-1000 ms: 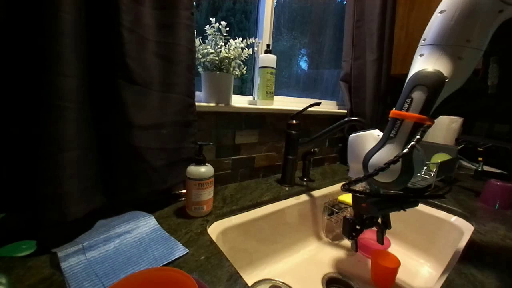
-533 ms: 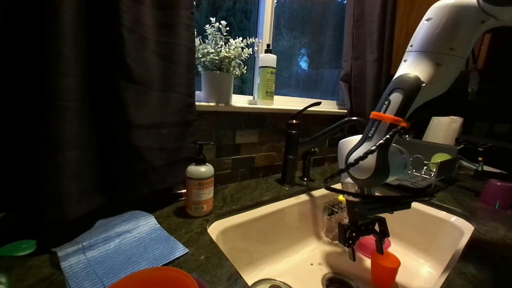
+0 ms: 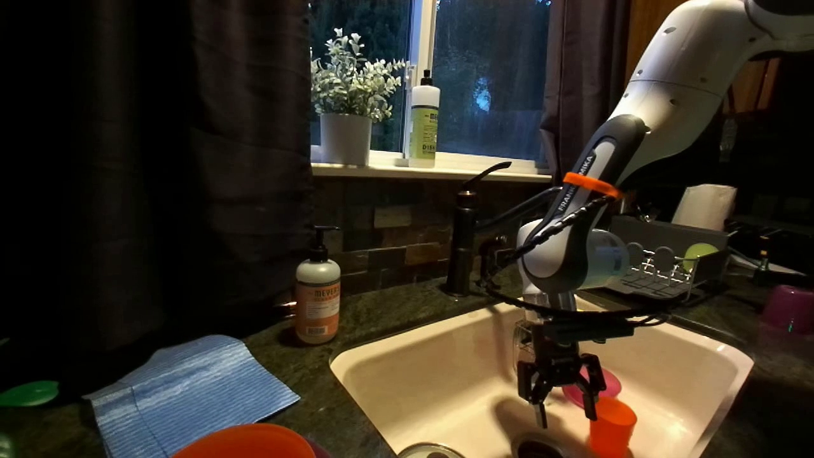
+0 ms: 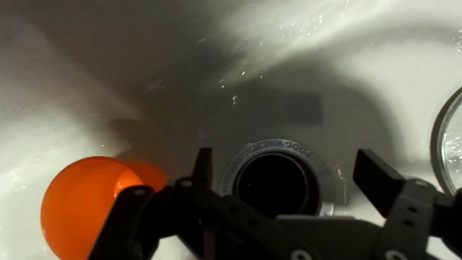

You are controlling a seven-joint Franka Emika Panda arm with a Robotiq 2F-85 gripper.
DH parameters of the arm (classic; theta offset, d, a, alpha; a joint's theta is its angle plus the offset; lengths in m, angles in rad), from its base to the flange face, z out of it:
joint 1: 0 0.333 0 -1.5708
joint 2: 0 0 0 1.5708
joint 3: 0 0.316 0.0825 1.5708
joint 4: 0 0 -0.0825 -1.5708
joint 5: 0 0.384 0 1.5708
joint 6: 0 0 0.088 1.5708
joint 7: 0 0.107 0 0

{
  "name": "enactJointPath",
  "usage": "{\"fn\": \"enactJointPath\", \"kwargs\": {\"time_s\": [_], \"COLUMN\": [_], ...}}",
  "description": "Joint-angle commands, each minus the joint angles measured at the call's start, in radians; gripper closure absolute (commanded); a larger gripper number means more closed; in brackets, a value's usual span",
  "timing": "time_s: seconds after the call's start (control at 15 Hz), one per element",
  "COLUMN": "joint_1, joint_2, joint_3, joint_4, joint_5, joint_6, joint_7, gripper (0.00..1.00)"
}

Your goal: Open the tap, then fill the orange cup with a little water

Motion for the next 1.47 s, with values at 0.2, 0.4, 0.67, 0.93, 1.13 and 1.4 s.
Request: {"fn": "enactJointPath", "kwargs": {"time_s": [0.2,0.4,0.67,0.93,1.13,1.4], "joint_1": [0.046,0.079,0.122,0.147,0.163,0.203], "joint_2": [0.043,0.038,0.03,0.032,0.018,0.007], "joint_3": [-0.007,-0.029,-0.061,-0.097,-0.126,-0.16], "joint_4": [0.035,0.012,-0.015,-0.039,-0.075,-0.102], "joint_5": [0.035,0.015,-0.036,-0.094,-0.131,-0.174], "joint_6": [-0.032,0.008,0.078,0.131,0.186,0.254], "joint_7": [0.079,0.139,0.15,0.137,0.148,0.16], "gripper": [0.0,0.0,0.0,0.0,0.0,0.0]}}
